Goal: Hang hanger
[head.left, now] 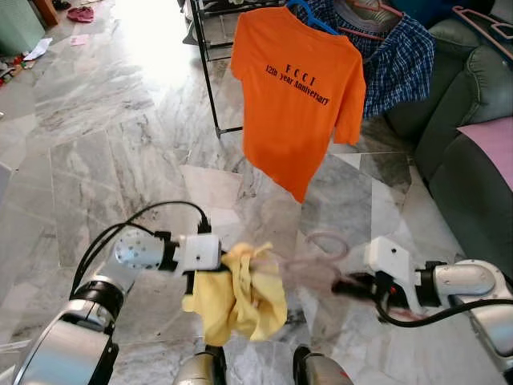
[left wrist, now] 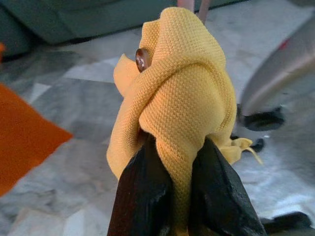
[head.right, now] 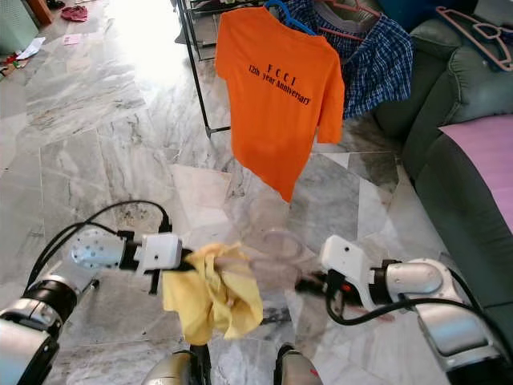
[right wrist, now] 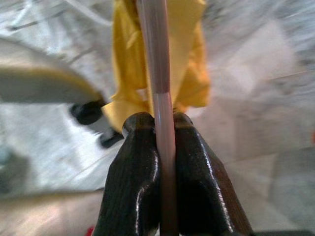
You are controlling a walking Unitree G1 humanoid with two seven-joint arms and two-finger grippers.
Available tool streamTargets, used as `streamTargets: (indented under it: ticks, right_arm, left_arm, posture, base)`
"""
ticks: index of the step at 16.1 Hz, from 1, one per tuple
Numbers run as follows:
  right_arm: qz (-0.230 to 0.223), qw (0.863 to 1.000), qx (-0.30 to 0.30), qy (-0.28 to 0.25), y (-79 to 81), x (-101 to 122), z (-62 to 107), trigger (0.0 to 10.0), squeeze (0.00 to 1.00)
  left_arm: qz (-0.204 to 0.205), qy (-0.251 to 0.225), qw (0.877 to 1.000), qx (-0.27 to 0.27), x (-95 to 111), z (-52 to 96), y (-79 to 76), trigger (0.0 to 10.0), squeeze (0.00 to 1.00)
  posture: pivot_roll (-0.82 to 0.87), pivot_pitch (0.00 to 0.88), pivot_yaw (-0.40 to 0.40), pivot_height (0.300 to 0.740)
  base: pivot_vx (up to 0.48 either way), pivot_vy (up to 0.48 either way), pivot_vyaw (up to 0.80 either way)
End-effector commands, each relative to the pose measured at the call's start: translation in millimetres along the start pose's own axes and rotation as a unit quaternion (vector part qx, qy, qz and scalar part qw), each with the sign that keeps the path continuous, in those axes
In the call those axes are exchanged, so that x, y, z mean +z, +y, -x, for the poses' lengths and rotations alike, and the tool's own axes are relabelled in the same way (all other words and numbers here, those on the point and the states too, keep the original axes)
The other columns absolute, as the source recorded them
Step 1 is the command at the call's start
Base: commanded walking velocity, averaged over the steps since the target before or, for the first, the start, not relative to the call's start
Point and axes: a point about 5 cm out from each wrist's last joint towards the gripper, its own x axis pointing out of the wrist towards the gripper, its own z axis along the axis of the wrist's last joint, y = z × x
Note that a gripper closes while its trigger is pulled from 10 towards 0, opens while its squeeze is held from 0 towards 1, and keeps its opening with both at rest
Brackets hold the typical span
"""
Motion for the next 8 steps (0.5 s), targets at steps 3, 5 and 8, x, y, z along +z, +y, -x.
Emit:
streamTargets:
  ticks: [3,5,8]
  right_arm:
    - [0.0,0.999,-0.03,-0.04,7.6,7.1,-16.9,0.0,0.0]
    - [0.0,0.998,-0.051,-0.048,10.5,6.1,-21.0,0.0,0.0]
    - [0.004,0.995,-0.085,-0.059,8.4,7.6,-23.1,0.0,0.0]
  left_arm:
    - [-0.054,-0.042,0.997,0.043,25.7,-8.3,23.4,10.0,0.0]
    - [-0.053,-0.044,0.996,0.058,28.9,-7.3,30.4,10.0,0.12]
    - [-0.056,-0.051,0.995,0.069,32.3,-8.5,33.9,10.0,0.78]
  posture:
    - [-0.21,0.247,0.096,0.74]
    - [-0.21,0.248,0.105,0.74]
    - [-0.22,0.247,0.108,0.74]
  base:
    - [0.0,0.0,0.0]
    - [0.0,0.0,0.0]
    - [0.0,0.0,0.0]
